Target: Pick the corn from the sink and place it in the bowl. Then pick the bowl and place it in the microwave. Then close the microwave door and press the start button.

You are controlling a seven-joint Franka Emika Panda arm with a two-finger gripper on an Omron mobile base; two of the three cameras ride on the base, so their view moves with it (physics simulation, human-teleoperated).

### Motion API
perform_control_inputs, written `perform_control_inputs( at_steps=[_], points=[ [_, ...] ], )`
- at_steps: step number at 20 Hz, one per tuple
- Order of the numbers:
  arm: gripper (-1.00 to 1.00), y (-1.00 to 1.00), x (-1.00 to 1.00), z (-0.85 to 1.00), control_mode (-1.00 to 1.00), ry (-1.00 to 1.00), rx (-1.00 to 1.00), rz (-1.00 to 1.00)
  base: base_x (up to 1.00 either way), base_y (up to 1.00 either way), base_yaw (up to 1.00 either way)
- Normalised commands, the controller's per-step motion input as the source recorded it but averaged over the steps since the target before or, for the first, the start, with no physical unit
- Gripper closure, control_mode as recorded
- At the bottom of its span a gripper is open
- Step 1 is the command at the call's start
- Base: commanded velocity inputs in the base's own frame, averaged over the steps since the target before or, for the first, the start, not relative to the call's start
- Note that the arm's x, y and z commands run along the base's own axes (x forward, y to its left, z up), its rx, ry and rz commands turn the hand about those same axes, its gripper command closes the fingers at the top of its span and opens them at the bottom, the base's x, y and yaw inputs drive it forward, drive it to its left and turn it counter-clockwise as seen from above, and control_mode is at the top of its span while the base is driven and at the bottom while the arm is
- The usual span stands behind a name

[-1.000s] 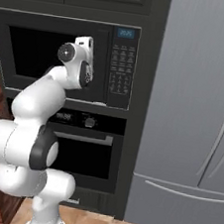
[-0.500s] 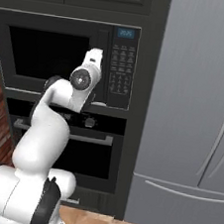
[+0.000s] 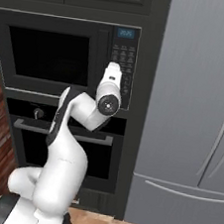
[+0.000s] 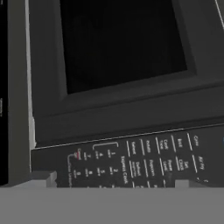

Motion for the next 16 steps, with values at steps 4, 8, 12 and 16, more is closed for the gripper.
perform_control_inputs(
  at_steps=[4,8,12,16],
  points=[
    [-1.0,0.06,-0.5,-0.26,-1.0,-0.09,-0.02,0.07,0.0,0.0,0.0],
    [-1.0,-0.14,0.0,-0.03,-1.0,-0.09,0.0,0.04,0.0,0.0,0.0],
    [-1.0,-0.41,0.18,-0.19,-1.0,0.0,0.01,0.0,0.0,0.0,0.0],
    [-1.0,-0.15,0.27,-0.22,-1.0,0.0,0.0,0.0,0.0,0.0,0.0]
  ],
)
